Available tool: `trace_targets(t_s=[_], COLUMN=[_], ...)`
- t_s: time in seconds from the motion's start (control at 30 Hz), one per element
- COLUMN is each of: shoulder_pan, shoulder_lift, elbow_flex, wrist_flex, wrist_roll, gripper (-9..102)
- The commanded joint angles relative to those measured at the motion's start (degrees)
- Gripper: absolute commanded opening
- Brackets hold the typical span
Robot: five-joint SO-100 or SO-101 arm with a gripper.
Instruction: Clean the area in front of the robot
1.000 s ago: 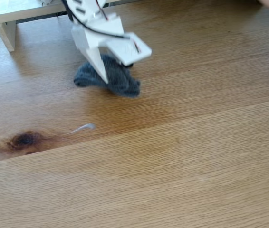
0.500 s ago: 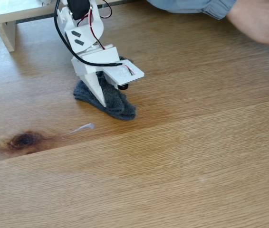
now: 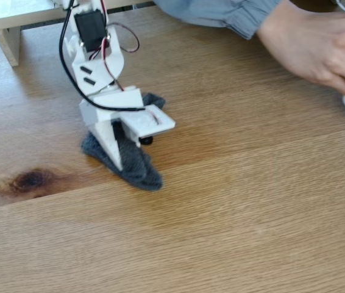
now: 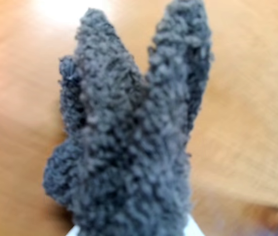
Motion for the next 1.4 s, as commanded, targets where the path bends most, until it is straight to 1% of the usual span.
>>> trace_targets(t_s=[0.0,0.13,0.27,0.4,0.53,0.63,0.73,0.8,0.9,0.97,1.07,1.13,1.23,1.3,1.37], shoulder_pan=[9.23,14.85,18.54,18.37,14.68,9.84,3.96,-0.26,-5.80,-8.70,-11.25,-11.34,-8.61,-5.63,-1.93], shoulder_lift=[-3.78,-3.52,1.14,8.53,17.67,25.22,33.05,37.62,41.66,41.40,36.83,31.38,22.24,16.79,12.39], elbow_flex=[-17.40,-22.15,-19.86,-14.59,-6.24,1.49,10.11,15.82,23.20,26.89,30.67,30.94,28.48,24.17,17.93], wrist_flex=[7.21,18.46,28.48,37.53,42.19,42.71,41.57,38.94,31.73,25.05,11.43,1.67,-11.60,-16.79,-18.37], wrist_roll=[-0.18,1.85,4.13,7.47,10.81,12.74,14.24,14.77,14.68,14.15,12.22,10.11,7.12,6.59,7.56], gripper=[0,0,0,0,0,0,0,0,0,0,0,0,0,0,0])
